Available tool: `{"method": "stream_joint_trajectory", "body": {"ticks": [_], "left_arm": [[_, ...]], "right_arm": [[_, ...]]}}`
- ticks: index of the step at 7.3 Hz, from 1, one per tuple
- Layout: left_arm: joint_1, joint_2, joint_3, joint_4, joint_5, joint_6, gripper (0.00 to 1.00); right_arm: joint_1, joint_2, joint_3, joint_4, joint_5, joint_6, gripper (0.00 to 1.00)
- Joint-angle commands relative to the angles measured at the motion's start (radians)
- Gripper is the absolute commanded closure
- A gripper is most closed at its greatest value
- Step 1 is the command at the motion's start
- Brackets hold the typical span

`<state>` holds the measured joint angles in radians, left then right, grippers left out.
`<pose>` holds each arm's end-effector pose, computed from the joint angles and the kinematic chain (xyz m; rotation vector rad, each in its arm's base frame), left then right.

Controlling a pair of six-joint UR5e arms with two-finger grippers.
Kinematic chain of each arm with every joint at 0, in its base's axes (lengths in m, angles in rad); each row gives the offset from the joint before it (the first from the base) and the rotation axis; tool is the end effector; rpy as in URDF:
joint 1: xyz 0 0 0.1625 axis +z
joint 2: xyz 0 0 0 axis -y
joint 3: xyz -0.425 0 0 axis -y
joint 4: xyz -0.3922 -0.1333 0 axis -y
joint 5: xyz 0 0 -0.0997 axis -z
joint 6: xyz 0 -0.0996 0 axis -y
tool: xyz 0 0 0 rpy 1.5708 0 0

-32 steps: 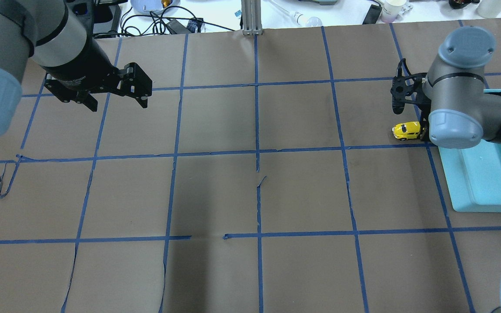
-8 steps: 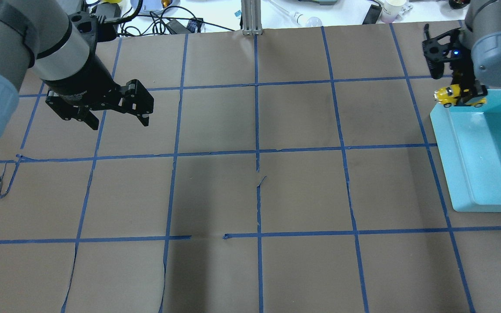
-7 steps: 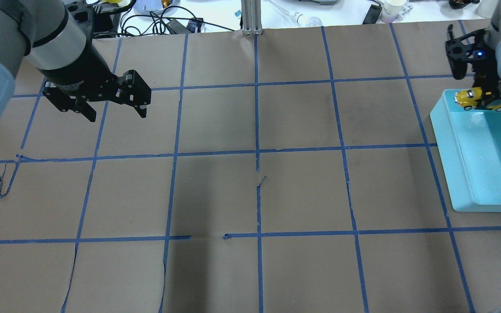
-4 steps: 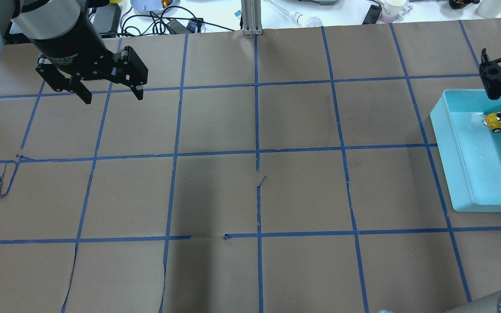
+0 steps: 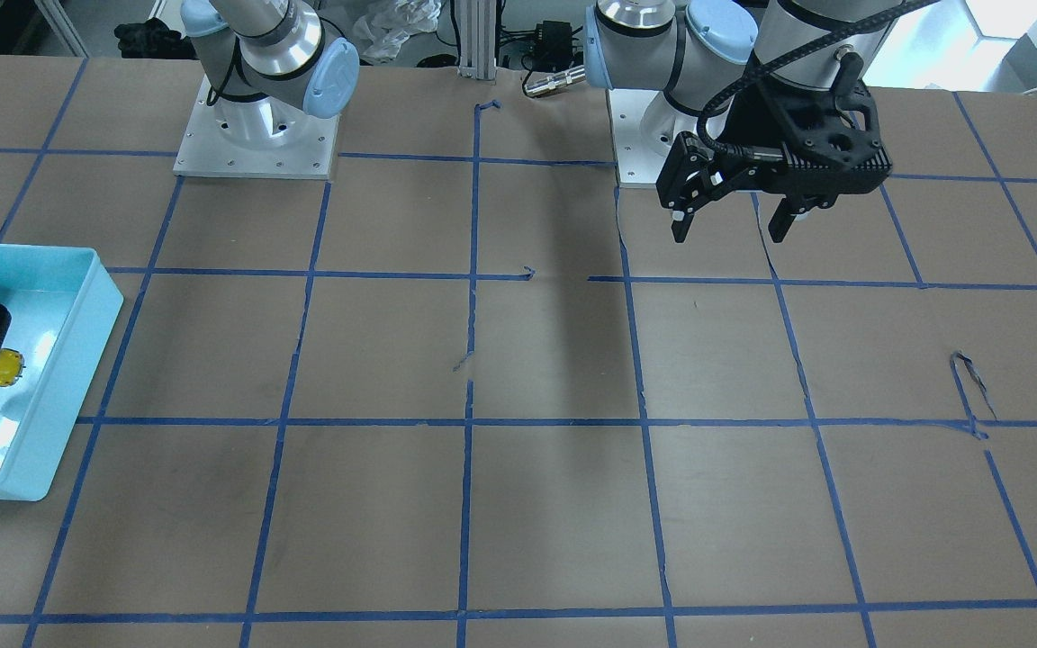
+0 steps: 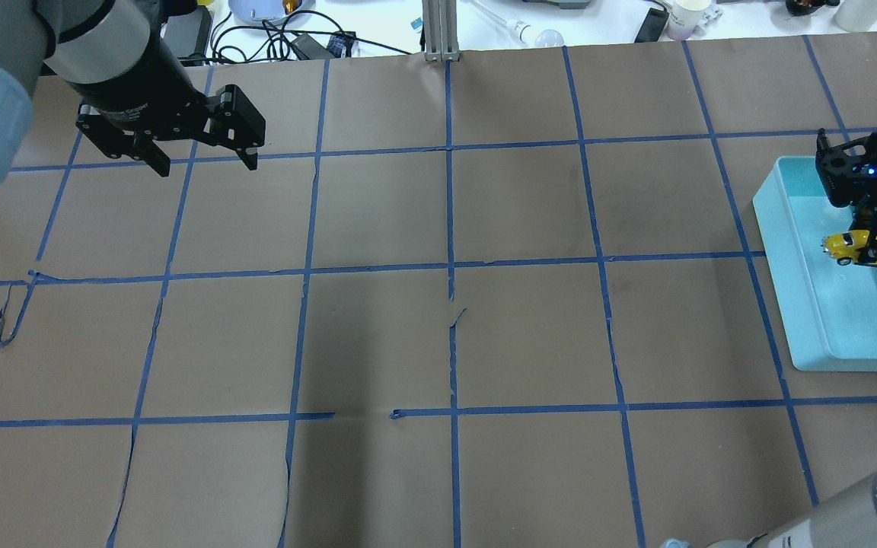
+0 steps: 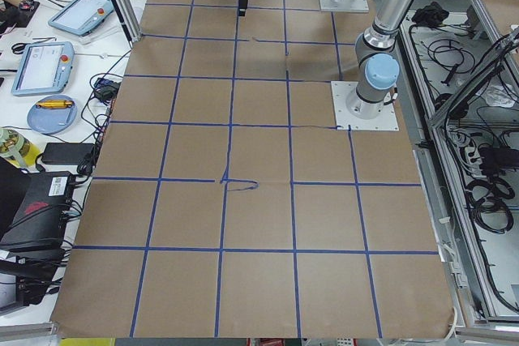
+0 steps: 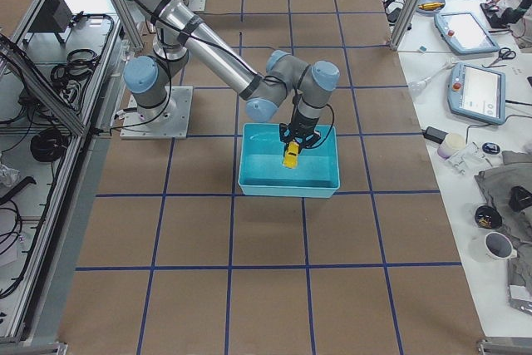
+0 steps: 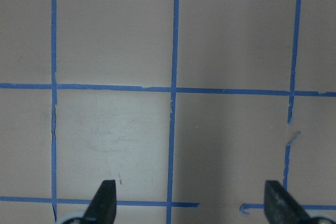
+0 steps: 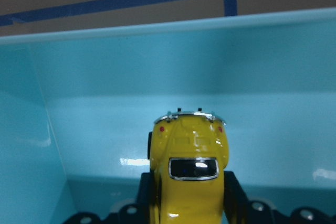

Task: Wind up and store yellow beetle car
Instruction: 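Lift the car with the right gripper and lower it into the blue tray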

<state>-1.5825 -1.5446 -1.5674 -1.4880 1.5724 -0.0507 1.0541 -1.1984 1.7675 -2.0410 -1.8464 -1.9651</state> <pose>-0.1389 -0.4895 0.5112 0.0613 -3.1341 0.1763 -0.1916 -0.5522 0.2418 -2.0727 2.3111 0.4571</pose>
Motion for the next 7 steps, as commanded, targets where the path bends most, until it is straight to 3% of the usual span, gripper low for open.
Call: {"method": "stream_joint_trajectory", "body": {"ticks": [1, 2, 3, 4, 6, 7], "left_arm": [[0.003, 0.0, -0.003, 0.006, 0.001, 0.0, 0.0], [0.003, 0.0, -0.002, 0.003, 0.001, 0.0, 0.0], [0.003, 0.0, -0.003, 0.003, 0.0, 0.0, 0.0], [0.003, 0.0, -0.002, 0.002, 0.001, 0.0, 0.0], [0.004, 0.0, -0.003, 0.003, -0.003, 0.0, 0.0], [0.004, 0.0, -0.002, 0.003, -0.003, 0.0, 0.0]], "right_arm": [[-0.002, 0.005, 0.052, -0.053, -0.011, 0.0, 0.75], [-0.005, 0.005, 0.055, -0.053, -0.011, 0.005, 0.41], [-0.008, 0.0, 0.055, -0.051, -0.01, 0.011, 0.16], [-0.006, -0.01, 0.047, -0.051, -0.005, 0.014, 0.01], [-0.005, -0.102, 0.046, -0.039, 0.001, 0.049, 0.01], [-0.005, -0.174, 0.046, -0.015, 0.001, 0.198, 0.04]]}}
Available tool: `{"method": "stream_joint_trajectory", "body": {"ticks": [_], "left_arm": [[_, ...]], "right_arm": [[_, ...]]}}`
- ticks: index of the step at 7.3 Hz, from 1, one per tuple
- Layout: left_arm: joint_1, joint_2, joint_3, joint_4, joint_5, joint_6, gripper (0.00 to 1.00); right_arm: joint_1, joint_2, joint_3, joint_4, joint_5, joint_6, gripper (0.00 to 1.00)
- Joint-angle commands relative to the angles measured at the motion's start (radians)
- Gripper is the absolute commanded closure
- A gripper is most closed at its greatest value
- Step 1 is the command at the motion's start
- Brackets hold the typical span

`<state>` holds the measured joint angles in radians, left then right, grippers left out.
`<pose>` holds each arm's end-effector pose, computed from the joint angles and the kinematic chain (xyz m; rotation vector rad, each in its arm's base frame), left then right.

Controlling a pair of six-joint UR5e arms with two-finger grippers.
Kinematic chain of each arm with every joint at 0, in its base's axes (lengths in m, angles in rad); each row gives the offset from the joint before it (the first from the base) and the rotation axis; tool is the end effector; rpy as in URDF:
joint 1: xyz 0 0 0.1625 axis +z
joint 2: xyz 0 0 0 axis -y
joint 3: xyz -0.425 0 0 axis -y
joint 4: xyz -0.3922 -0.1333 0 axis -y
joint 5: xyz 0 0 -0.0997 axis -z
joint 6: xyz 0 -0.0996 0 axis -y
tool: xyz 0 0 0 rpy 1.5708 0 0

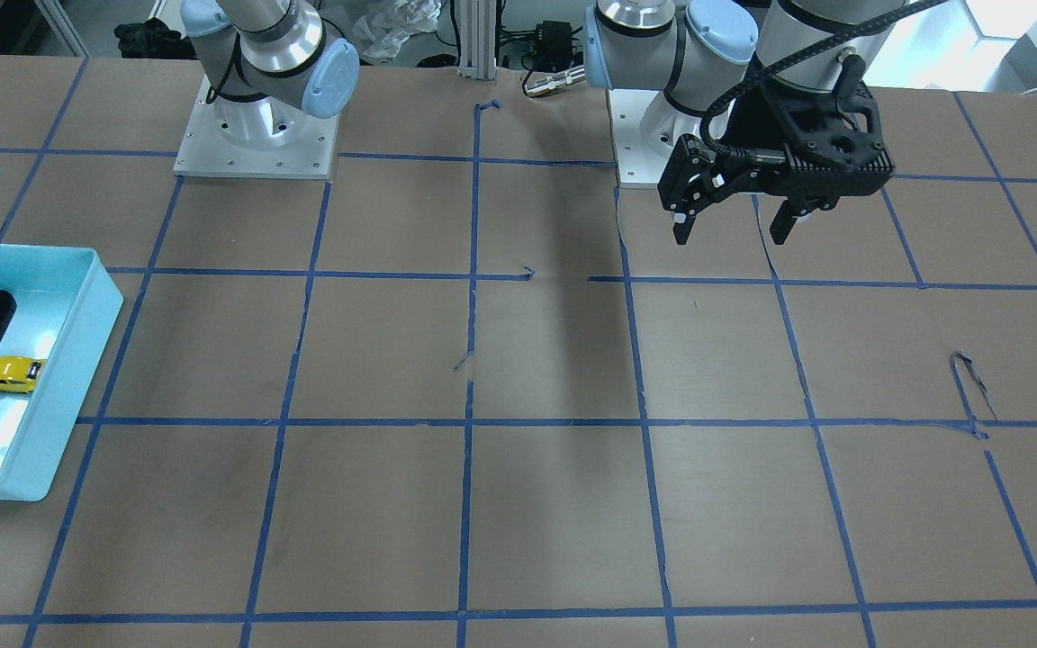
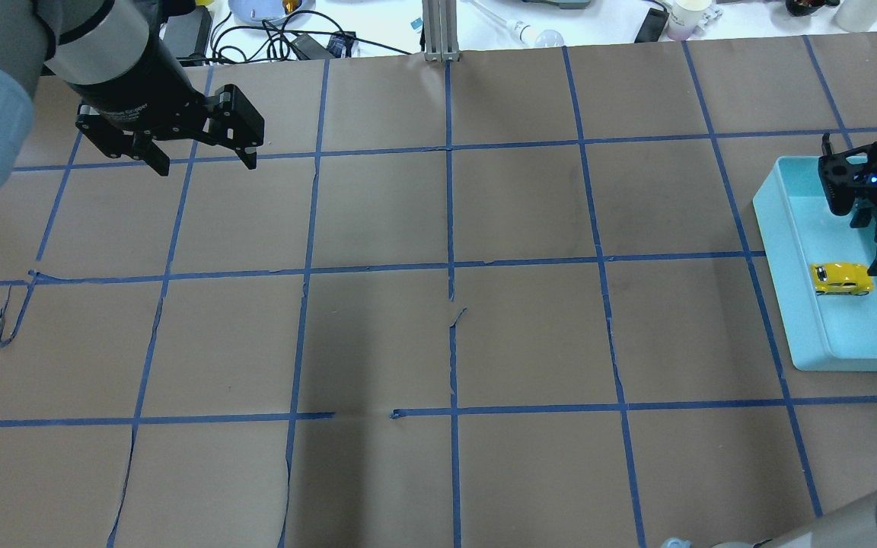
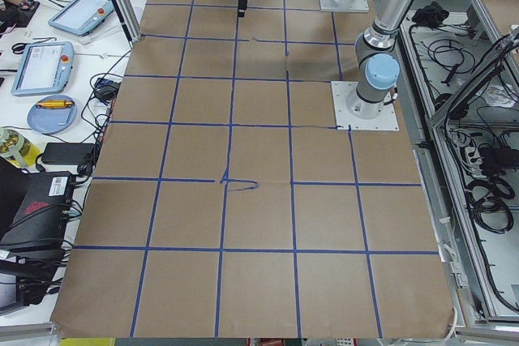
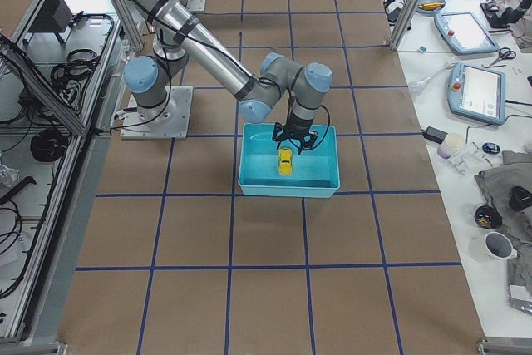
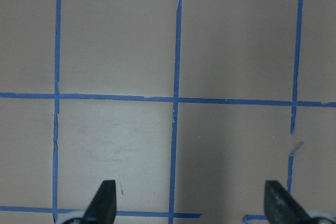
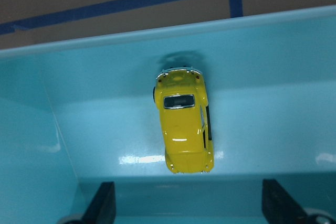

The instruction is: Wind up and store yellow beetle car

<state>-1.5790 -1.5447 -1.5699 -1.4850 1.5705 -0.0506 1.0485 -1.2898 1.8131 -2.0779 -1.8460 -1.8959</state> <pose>-0.1374 -0.4901 0.5102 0.0664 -3.1323 0.1768 -0.1852 -0.5346 0.2774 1.9258 -2.3432 -0.4015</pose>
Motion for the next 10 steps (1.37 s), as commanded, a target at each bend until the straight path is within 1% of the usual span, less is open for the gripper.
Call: {"method": "stream_joint_trajectory", "body": {"ticks": [1, 2, 3, 4, 5, 6, 7, 8, 10], "left_arm": [[0.001, 0.0, 0.001, 0.0, -0.006, 0.002, 0.0], [-0.002, 0.0, 0.001, 0.0, -0.007, 0.0, 0.0], [-0.001, 0.002, 0.001, 0.0, -0.006, 0.002, 0.0], [0.002, 0.0, 0.01, 0.0, -0.007, 0.002, 0.0], [0.002, 0.0, 0.005, 0.002, -0.009, 0.002, 0.0], [0.001, 0.0, 0.007, 0.002, -0.009, 0.002, 0.0], [0.002, 0.0, 0.008, 0.003, -0.009, 0.002, 0.0], [0.001, 0.0, 0.007, 0.003, -0.009, 0.002, 0.0], [0.001, 0.0, 0.002, 0.003, -0.009, 0.002, 0.0]], "right_arm": [[0.001, -0.139, -0.004, 0.12, 0.023, 0.246, 0.04], [0.002, -0.198, -0.015, 0.206, 0.062, 0.397, 0.03], [0.007, -0.26, -0.021, 0.282, 0.07, 0.581, 0.03], [0.007, -0.332, -0.038, 0.355, 0.167, 0.808, 0.02], [0.01, -0.398, -0.061, 0.399, 0.244, 1.073, 0.0], [0.036, -0.408, -0.093, 0.485, 0.258, 1.298, 0.0], [0.121, -0.399, -0.127, 0.507, 0.245, 1.451, 0.0], [0.227, -0.398, -0.132, 0.507, 0.238, 1.618, 0.0], [0.423, -0.382, -0.133, 0.493, 0.245, 1.812, 0.0]]}}
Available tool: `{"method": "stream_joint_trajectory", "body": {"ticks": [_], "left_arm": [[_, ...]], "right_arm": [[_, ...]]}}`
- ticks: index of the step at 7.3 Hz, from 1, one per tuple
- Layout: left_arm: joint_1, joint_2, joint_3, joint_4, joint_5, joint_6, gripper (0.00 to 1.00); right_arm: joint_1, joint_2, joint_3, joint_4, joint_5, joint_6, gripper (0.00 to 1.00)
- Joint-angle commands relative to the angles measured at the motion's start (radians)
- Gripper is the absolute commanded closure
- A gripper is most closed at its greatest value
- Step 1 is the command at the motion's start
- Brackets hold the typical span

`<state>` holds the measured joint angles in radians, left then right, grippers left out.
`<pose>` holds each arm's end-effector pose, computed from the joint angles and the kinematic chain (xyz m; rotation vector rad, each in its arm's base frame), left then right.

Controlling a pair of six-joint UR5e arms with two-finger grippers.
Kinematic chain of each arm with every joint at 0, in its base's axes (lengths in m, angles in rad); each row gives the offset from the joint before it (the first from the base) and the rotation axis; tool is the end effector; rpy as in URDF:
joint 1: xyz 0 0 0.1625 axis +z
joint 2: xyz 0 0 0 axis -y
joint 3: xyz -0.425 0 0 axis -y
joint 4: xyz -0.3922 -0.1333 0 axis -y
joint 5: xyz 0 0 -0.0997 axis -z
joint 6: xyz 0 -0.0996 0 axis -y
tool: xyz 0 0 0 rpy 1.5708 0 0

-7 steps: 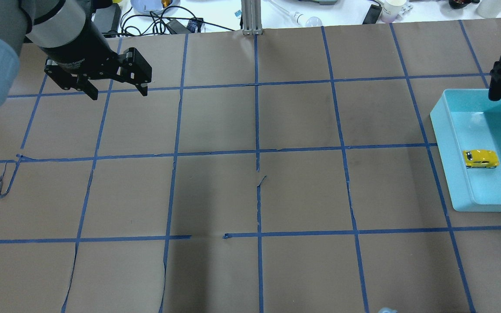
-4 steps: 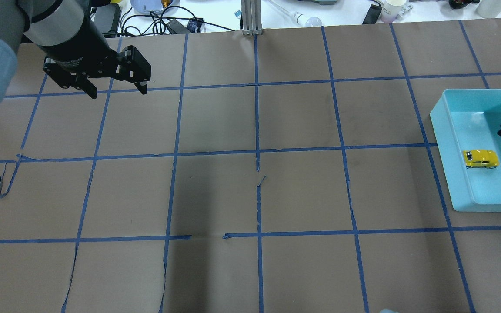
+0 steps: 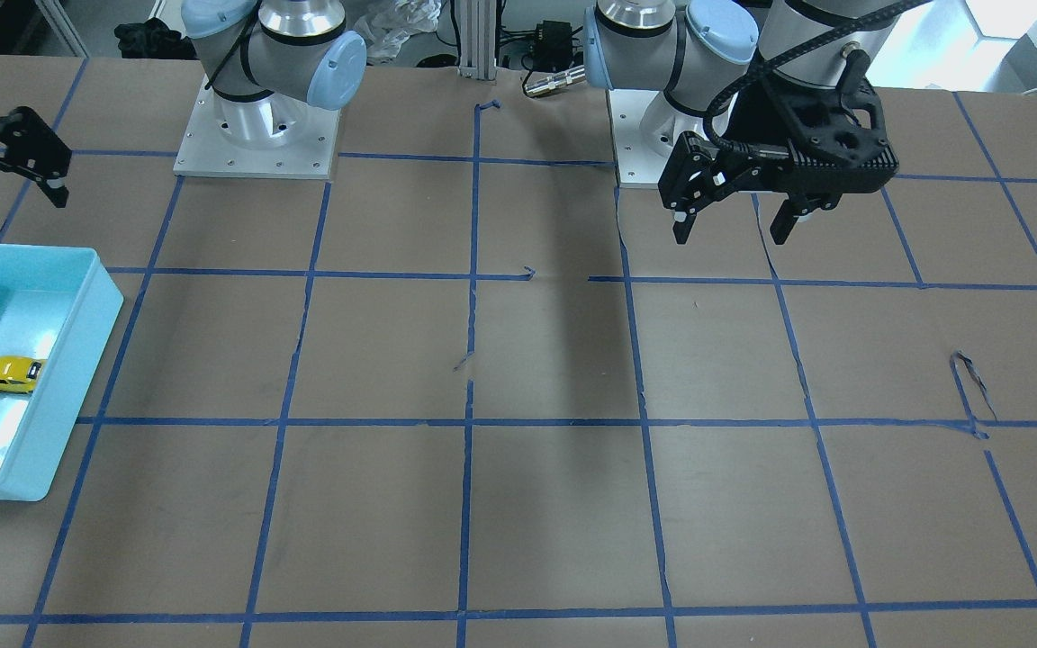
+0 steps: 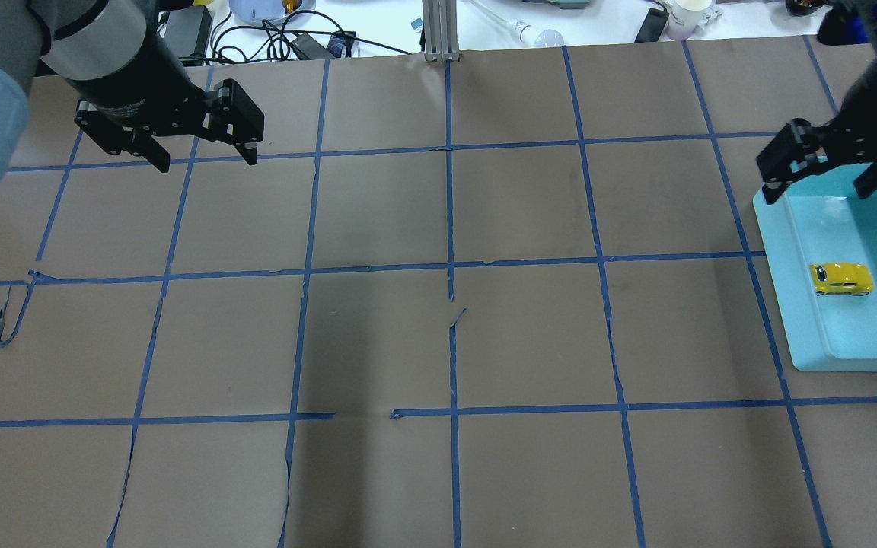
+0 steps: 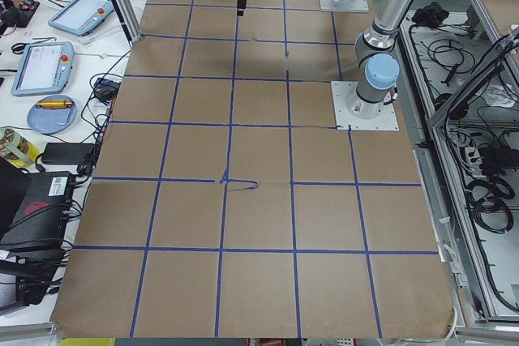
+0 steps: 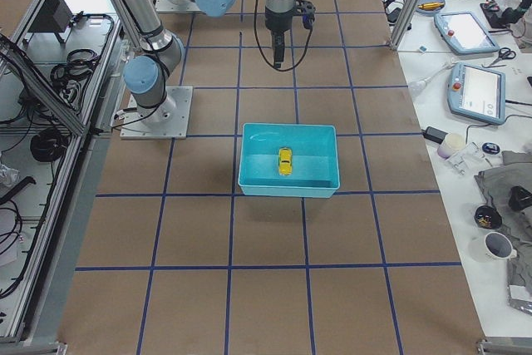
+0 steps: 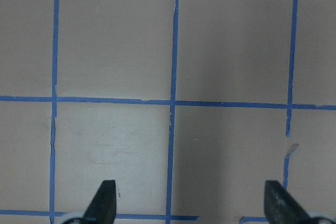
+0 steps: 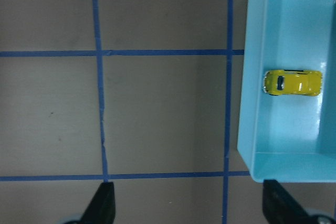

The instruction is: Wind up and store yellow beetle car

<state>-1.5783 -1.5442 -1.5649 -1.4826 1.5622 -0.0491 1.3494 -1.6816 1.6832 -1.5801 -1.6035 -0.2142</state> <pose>-0.1378 -0.4906 0.5132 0.0642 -3.1233 0.1883 0.0290 -0.4633 0.4855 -0.0114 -3.1080 0.0007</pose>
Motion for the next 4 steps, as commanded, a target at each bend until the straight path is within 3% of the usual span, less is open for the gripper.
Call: {"method": "stream_joint_trajectory", "body": {"ticks": [1, 4], "left_arm": [[0.0, 0.0, -0.001, 0.001, -0.001, 0.0, 0.0], [0.001, 0.0, 0.002, 0.001, -0.001, 0.0, 0.0]], "right_arm": [[0.208, 0.01, -0.003, -0.007, 0.002, 0.226, 0.0], [0.261, -0.01, -0.023, -0.023, -0.001, 0.289, 0.0]]}}
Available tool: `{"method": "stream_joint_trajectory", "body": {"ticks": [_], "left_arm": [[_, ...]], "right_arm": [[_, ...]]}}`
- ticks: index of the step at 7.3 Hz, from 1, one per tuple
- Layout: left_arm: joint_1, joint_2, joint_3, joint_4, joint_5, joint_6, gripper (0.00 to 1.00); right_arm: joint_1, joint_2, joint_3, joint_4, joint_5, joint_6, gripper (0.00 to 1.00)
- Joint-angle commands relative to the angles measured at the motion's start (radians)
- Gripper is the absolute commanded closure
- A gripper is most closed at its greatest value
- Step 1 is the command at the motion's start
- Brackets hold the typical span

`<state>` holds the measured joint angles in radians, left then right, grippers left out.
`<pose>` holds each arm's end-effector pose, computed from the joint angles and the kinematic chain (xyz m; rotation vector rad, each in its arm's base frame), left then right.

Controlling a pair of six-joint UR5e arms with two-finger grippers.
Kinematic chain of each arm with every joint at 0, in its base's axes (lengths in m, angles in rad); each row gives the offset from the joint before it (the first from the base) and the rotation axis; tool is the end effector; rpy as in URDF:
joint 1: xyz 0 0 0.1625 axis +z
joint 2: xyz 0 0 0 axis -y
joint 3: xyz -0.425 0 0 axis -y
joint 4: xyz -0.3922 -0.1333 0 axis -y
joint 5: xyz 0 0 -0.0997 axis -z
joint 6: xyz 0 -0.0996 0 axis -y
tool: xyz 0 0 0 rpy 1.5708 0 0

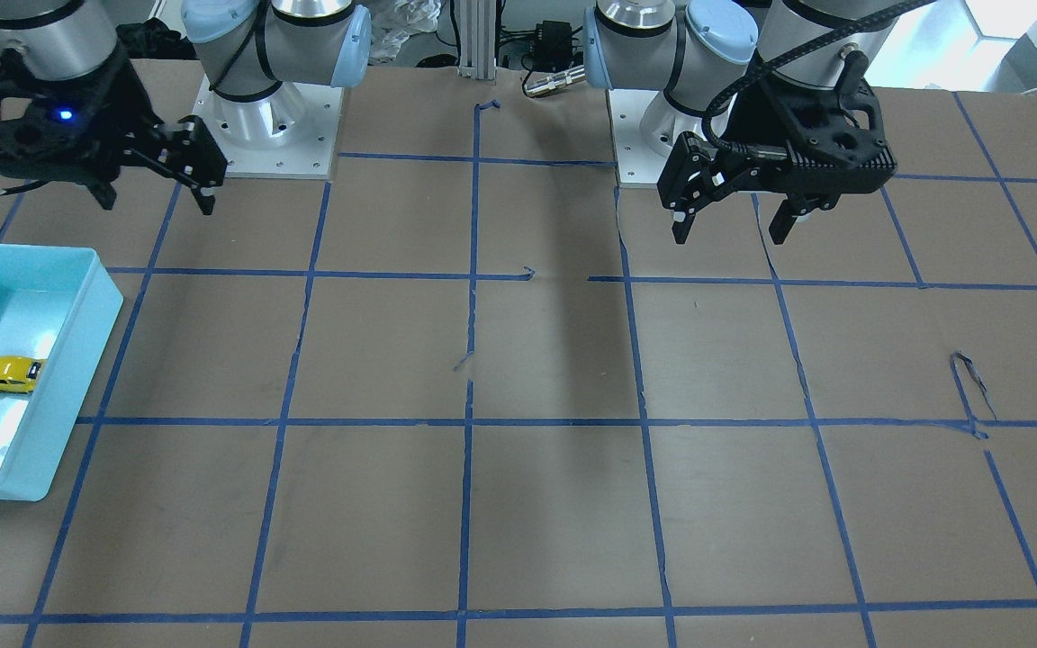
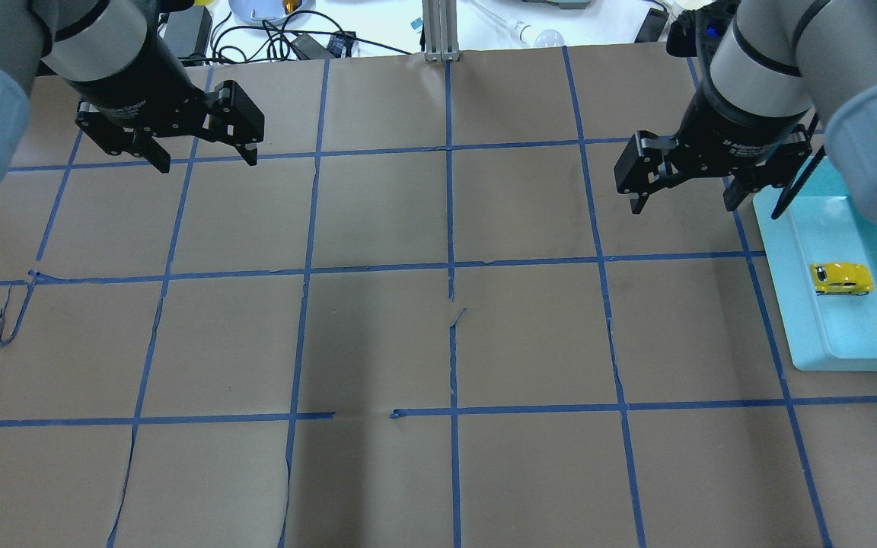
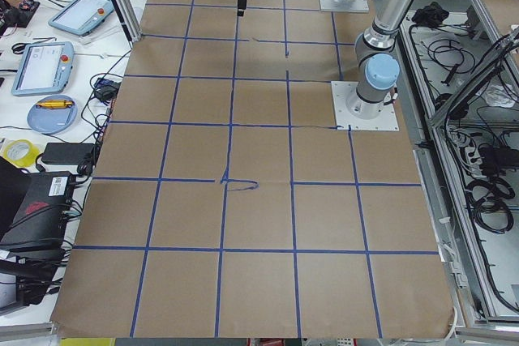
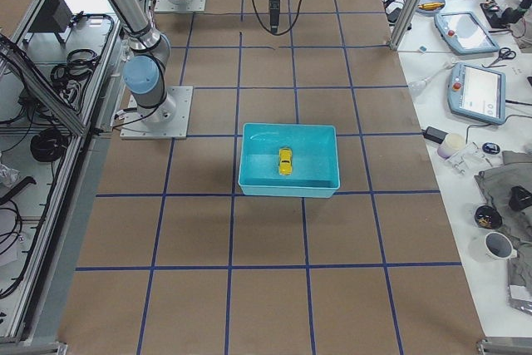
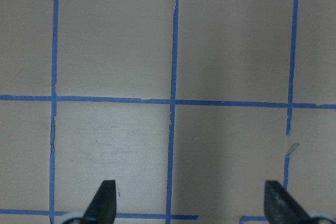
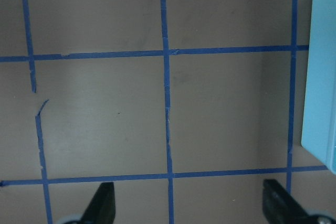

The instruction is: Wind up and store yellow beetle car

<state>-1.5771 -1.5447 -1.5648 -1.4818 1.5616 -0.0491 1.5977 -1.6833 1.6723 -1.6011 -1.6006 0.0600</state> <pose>-0.1373 -0.4911 0.5131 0.0660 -3.1227 0.1889 0.1423 -0.4445 0.4938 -0.0525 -3.1125 0.0663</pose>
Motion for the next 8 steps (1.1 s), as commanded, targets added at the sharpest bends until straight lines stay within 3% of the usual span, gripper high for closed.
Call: {"method": "stream_joint_trajectory", "body": {"ticks": [1, 8], "left_arm": [[0.002, -0.002, 0.005, 0.002, 0.0, 0.0, 0.0], [0.0, -0.002, 0.002, 0.002, 0.002, 0.0, 0.0]], "right_arm": [[0.005, -0.007, -0.019, 0.003, 0.007, 0.015, 0.0], [-0.022, -0.001, -0.019, 0.013, -0.005, 0.017, 0.0]]}}
